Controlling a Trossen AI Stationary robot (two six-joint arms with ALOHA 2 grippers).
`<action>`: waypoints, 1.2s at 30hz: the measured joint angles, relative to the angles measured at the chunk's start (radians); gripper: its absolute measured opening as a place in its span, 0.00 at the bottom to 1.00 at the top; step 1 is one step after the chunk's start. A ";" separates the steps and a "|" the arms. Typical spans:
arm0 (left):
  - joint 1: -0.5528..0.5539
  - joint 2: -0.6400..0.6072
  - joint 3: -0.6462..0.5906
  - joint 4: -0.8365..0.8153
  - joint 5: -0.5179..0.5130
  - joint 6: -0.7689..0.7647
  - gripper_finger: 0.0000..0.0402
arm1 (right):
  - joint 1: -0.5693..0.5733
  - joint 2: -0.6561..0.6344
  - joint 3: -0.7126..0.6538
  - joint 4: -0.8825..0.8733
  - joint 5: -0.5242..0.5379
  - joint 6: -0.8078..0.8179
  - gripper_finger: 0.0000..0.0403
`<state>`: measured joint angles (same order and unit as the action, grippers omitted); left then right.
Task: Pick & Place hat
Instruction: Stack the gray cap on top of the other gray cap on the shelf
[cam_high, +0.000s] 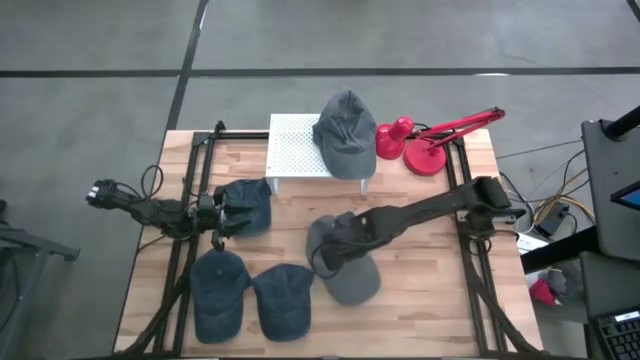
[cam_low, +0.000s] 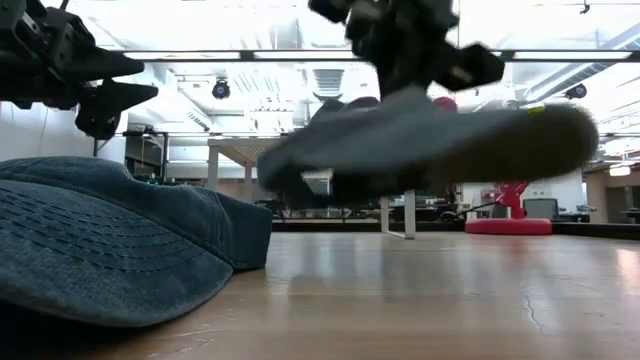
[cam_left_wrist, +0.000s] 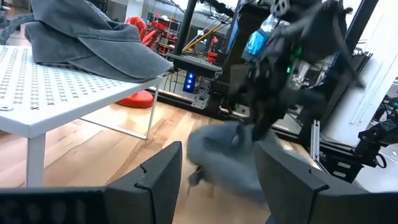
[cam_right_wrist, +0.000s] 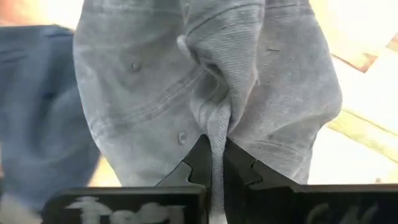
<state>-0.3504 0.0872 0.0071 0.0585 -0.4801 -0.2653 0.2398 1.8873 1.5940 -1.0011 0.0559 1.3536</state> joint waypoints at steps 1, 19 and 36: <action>0.000 0.001 0.000 0.000 0.000 0.000 0.51 | 0.000 -0.021 0.000 0.001 0.000 -0.003 0.03; 0.000 0.002 0.000 0.000 0.000 0.000 0.51 | 0.016 -0.320 0.000 0.023 0.142 -0.161 0.03; 0.000 0.008 0.000 0.001 -0.010 0.000 0.51 | -0.026 -0.456 0.001 0.073 0.574 -0.146 0.03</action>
<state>-0.3506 0.0948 0.0067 0.0597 -0.4902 -0.2649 0.2137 1.4311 1.5948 -0.9279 0.6297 1.2075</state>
